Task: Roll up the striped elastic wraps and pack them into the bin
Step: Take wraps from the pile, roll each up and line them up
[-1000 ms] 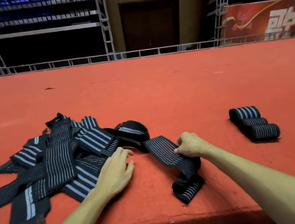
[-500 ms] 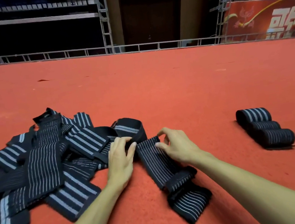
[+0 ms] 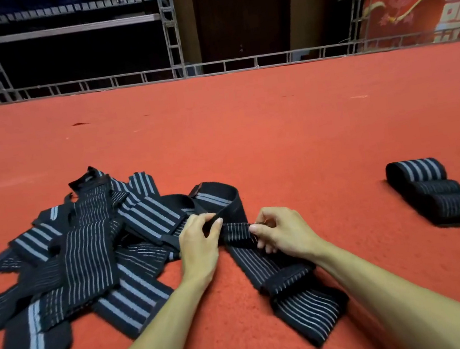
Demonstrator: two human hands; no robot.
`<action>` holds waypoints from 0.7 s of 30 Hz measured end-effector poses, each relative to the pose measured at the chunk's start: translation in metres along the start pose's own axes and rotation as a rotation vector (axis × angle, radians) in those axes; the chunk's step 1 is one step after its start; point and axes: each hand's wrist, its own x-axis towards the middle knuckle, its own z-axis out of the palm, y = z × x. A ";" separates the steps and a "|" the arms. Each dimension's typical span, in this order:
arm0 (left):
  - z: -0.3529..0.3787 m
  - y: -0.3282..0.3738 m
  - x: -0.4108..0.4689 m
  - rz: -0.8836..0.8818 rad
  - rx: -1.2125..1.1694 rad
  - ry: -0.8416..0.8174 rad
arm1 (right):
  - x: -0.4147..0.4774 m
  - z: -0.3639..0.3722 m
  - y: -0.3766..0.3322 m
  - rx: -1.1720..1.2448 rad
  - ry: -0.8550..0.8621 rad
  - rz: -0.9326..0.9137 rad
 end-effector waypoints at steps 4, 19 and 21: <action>-0.006 -0.004 0.001 -0.140 -0.009 0.114 | -0.019 -0.013 -0.006 0.014 0.019 0.048; -0.029 0.125 -0.009 -0.158 -0.601 -0.557 | -0.072 -0.107 -0.080 0.429 0.091 0.032; -0.035 0.148 -0.010 -0.166 -0.740 -0.683 | -0.082 -0.118 -0.096 0.474 0.078 -0.038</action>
